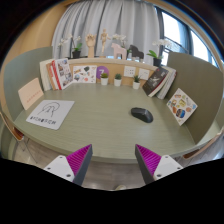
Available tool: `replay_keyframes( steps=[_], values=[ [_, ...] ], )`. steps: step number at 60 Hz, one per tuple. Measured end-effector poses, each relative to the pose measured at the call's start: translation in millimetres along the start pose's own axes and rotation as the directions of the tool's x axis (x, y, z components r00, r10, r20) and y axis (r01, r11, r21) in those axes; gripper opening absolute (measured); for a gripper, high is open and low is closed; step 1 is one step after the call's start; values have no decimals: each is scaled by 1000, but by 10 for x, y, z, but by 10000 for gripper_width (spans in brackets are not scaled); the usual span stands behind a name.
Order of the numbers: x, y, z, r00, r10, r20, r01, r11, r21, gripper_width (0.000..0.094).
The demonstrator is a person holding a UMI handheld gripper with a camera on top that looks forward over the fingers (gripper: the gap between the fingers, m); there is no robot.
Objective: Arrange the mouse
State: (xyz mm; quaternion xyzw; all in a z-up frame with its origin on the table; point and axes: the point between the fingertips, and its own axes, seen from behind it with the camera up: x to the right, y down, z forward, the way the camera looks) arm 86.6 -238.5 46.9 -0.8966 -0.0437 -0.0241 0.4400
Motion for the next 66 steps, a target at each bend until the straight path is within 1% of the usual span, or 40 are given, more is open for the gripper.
replay_keyframes(
  steps=[6, 17, 28, 42, 50, 57, 63, 66],
  values=[
    [534, 25, 300, 998, 18, -53, -19, 1000, -13, 861],
    [1183, -175, 874, 996, 6, -86, -9, 999, -40, 860],
    [1557, -394, 1481, 998, -9, -60, 5, 998, -69, 859],
    [1653, -692, 1983, 1000, 18, 7, -17, 994, -104, 862],
    [1733, -823, 2200, 998, 64, 9, -62, 990, -128, 859],
    [1806, -884, 2330, 995, 105, 1, -103, 983, -151, 818],
    [1839, -923, 2397, 993, 118, -1, -117, 981, -155, 693],
    [1828, -935, 2408, 993, 119, 0, -117, 981, -157, 609]
  ],
)
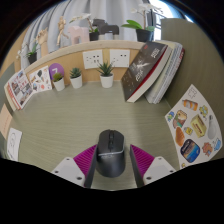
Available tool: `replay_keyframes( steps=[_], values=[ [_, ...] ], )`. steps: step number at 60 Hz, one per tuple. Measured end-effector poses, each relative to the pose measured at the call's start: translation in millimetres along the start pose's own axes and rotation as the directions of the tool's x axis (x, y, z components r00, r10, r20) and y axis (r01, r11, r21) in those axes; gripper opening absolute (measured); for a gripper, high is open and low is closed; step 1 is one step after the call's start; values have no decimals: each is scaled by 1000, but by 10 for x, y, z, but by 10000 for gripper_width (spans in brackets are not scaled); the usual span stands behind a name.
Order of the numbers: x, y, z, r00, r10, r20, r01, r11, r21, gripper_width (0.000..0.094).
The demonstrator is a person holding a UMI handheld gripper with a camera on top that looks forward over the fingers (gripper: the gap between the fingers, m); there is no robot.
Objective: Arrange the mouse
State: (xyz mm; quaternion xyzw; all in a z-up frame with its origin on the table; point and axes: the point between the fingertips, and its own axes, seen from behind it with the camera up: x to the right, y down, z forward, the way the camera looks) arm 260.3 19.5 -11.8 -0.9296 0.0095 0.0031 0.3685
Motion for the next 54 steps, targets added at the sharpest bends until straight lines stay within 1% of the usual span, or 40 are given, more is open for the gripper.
replay_keyframes(
  steps=[4, 12, 19, 23, 28, 30, 36, 43, 49, 54],
  values=[
    [5, -10, 10, 1000, 6, -9, -6, 1000, -4, 465],
    [16, -13, 22, 999, 29, -27, -30, 1000, -9, 450],
    [20, -8, 23, 998, 45, -38, -46, 999, -21, 388],
    [25, 4, 21, 998, 44, -50, -47, 997, -53, 325],
    [20, -10, -4, 995, 63, -80, -71, 992, -101, 324],
    [9, -53, -23, 992, 75, -100, -85, 991, -103, 323],
    [-103, -345, -218, 984, 81, -162, -89, 995, -46, 324],
    [-570, -862, -700, 974, 121, -193, -108, 991, 79, 327],
    [-1200, -1287, -1177, 973, 146, -179, -112, 976, 185, 326],
    [-1870, -1528, -1514, 982, 134, -129, -99, 964, 248, 324]
  ],
)
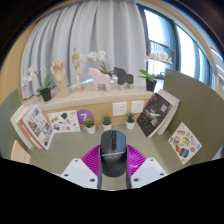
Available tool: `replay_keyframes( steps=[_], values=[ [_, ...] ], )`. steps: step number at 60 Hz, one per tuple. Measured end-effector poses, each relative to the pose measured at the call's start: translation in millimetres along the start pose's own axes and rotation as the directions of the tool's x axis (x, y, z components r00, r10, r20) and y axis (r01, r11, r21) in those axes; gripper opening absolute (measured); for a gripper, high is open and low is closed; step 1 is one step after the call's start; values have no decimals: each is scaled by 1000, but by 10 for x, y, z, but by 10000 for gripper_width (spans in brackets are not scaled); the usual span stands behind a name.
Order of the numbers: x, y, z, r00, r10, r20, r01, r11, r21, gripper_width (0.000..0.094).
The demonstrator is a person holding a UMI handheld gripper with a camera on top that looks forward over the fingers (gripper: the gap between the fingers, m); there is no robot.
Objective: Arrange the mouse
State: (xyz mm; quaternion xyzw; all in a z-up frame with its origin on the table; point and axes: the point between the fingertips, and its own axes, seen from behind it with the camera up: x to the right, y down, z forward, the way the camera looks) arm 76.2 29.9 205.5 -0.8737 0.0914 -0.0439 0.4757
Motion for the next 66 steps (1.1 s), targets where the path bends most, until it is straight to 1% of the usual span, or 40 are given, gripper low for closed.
replay_keyframes(
  steps=[6, 12, 20, 24, 29, 35, 39, 47, 50, 51, 56, 61, 63, 66],
  values=[
    [-839, -71, -334, 996, -36, 79, 33, 999, 34, 325],
    [-1621, 142, -480, 985, -77, 155, 72, 997, 34, 325],
    [-2400, 789, -448, 969, -94, 228, 112, 991, -68, 321],
    [-2635, 1180, -356, 967, -111, 227, 141, 983, -120, 322],
    [-2859, 1694, -259, 967, -108, 230, 157, 965, -208, 322],
    [-2978, 2186, -174, 966, -132, 224, 192, 943, -272, 322],
    [-3023, 2426, -135, 965, -145, 220, 208, 930, -302, 323],
    [-2975, 2716, -103, 970, -148, 191, 207, 917, -341, 324],
    [-2973, 2702, -97, 971, -147, 188, 203, 923, -326, 334],
    [-2966, 2711, -104, 971, -151, 187, 206, 922, -329, 360],
    [-2971, 2717, -98, 970, -155, 185, 211, 918, -335, 401],
    [-2986, 2755, -111, 973, -127, 191, 192, 907, -375, 467],
    [-2978, 2750, -145, 975, -113, 191, 180, 903, -389, 546],
    [-2964, 2657, -189, 977, -100, 186, 165, 913, -373, 697]
  ],
)
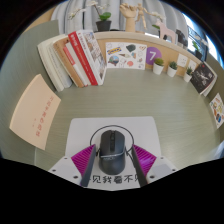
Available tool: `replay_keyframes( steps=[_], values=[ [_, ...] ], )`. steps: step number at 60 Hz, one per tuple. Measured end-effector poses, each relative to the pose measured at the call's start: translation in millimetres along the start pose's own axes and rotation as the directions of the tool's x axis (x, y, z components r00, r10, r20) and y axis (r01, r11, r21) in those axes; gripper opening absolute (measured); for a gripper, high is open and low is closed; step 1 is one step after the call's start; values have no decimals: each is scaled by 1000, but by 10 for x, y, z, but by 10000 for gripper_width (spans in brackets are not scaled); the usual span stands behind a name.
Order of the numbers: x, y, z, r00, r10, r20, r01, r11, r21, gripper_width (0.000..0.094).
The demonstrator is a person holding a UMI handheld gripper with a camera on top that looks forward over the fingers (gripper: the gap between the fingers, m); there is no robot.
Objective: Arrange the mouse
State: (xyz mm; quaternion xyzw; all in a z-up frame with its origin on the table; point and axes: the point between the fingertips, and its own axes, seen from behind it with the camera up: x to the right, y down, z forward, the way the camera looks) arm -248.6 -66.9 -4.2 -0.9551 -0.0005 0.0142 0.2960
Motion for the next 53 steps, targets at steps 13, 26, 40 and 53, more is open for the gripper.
replay_keyframes(
  steps=[13, 26, 40, 53],
  values=[
    [102, -394, -667, 1000, -19, 7, 18, 995, 100, 850],
    [369, -632, -1507, 999, -45, 4, 43, 979, 199, 853],
    [757, -525, -2075, 999, -24, 47, 11, 966, 258, 848],
    [997, -290, -2360, 995, -29, 95, 1, 959, 284, 839]
  ],
)
